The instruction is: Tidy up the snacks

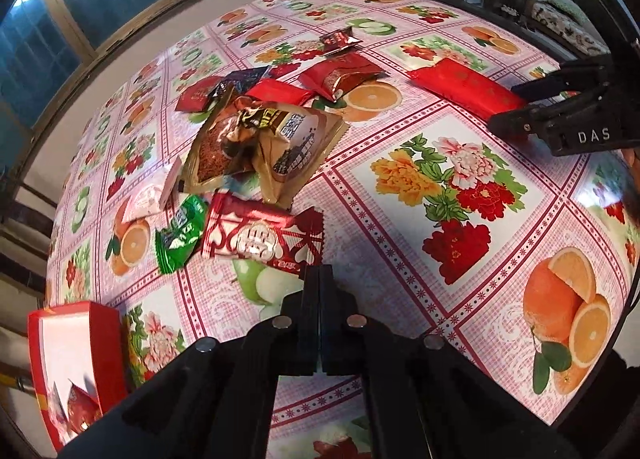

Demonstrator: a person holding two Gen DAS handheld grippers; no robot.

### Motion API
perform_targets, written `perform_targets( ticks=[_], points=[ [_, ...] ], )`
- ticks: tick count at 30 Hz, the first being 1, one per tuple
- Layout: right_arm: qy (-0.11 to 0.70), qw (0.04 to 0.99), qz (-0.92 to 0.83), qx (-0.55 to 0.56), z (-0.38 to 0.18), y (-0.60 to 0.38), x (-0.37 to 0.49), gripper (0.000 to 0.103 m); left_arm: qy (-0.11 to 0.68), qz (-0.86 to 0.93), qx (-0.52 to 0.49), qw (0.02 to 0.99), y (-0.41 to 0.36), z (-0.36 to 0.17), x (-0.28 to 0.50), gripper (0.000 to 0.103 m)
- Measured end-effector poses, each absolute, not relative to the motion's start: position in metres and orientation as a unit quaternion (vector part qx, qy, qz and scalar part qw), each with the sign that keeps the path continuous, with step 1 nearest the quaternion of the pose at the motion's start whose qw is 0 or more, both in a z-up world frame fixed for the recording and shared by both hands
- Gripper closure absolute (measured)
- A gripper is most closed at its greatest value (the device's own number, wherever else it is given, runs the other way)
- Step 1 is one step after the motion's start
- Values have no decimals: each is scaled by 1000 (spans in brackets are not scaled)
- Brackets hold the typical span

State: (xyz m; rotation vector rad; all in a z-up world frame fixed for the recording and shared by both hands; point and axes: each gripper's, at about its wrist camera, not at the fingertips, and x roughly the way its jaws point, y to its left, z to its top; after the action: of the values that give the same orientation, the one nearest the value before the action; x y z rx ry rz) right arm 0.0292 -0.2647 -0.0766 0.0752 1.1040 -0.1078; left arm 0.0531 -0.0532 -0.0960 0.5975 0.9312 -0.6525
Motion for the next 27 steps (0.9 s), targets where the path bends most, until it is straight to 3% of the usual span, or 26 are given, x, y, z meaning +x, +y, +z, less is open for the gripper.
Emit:
perform_targets(
  ticks=[9,27],
  points=[
    [503,861,-53,44,-77,-266,16,41,484,-245,151,827,-39,-88,48,103],
    [485,863,-79,118,-65,-286,-42,49,439,-269,164,841,-72,-65,27,103]
  ],
)
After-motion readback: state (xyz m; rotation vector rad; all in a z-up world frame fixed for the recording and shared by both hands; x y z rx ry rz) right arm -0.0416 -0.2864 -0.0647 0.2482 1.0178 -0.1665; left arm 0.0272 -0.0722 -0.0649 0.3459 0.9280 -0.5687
